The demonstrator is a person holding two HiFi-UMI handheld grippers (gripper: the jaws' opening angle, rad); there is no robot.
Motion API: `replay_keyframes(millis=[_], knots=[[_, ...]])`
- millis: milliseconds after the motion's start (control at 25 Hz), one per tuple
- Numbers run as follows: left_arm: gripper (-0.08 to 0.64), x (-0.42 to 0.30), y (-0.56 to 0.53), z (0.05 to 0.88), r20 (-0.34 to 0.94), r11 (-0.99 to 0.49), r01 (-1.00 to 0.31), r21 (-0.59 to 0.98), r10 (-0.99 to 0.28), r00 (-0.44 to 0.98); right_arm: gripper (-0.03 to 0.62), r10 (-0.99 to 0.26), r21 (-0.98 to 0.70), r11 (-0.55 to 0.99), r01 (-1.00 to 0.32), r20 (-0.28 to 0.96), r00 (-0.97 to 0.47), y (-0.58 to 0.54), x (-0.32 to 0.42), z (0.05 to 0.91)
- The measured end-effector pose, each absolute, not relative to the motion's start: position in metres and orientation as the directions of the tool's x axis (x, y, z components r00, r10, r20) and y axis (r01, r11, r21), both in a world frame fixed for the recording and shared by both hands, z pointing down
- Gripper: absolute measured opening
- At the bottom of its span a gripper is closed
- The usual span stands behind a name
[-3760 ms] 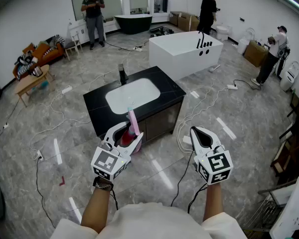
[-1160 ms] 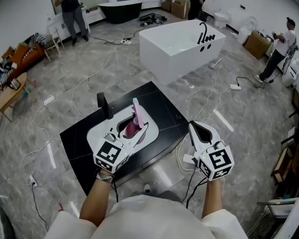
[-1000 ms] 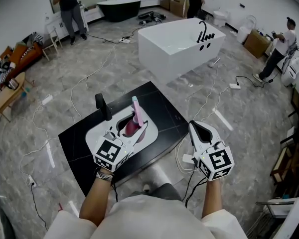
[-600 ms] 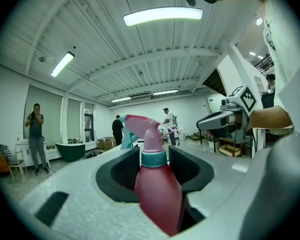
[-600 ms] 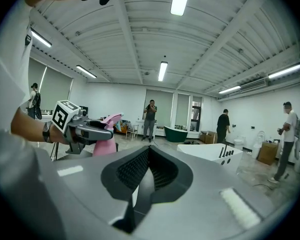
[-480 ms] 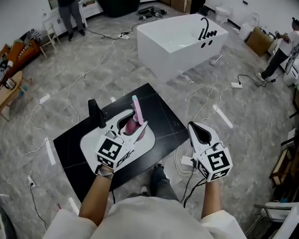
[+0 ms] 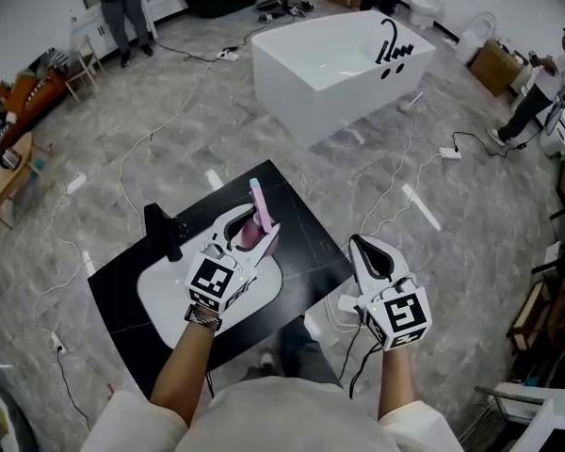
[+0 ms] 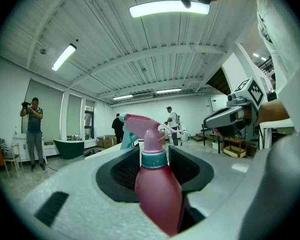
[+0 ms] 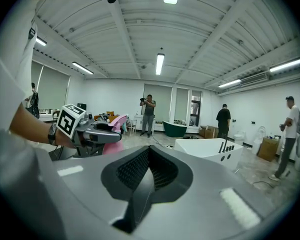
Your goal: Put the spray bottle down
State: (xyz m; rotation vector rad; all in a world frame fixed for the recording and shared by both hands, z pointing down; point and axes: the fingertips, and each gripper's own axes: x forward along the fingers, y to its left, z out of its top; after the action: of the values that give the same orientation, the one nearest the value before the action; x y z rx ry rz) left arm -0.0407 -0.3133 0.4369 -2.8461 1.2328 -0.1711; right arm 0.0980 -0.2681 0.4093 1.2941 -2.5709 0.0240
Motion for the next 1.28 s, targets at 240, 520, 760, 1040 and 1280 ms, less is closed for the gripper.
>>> replay_keyframes(millis=[240, 520, 760, 1040, 1280], knots=[[0.189, -0.034, -0.357, 0.472, 0.090, -0.683, -0.729, -0.044, -0.729, 0.678, 0.006, -0.781, 0.082, 0.603, -0.794, 0.263, -0.567, -0.296, 0.103, 0.427], [0.188, -0.027, -0.397, 0.514, 0.115, -0.689, -0.725, -0.008, -0.721, 0.683, 0.006, -0.761, 0.052, 0.616, -0.786, 0.295, -0.578, -0.324, 0.102, 0.455], [0.187, -0.023, -0.426, 0.542, 0.140, -0.689, -0.725, 0.011, -0.717, 0.683, 0.006, -0.746, 0.040, 0.625, -0.780, 0.326, -0.581, -0.347, 0.100, 0.473], [0.187, -0.019, -0.447, 0.569, 0.156, -0.685, -0.727, 0.032, -0.716, 0.681, 0.006, -0.741, 0.045, 0.630, -0.775, 0.334, -0.583, -0.365, 0.102, 0.488], [0.187, -0.017, -0.456, 0.586, 0.180, -0.685, -0.727, 0.043, -0.711, 0.680, 0.006, -0.730, 0.025, 0.622, -0.782, 0.379, -0.569, -0.370, 0.107, 0.500]])
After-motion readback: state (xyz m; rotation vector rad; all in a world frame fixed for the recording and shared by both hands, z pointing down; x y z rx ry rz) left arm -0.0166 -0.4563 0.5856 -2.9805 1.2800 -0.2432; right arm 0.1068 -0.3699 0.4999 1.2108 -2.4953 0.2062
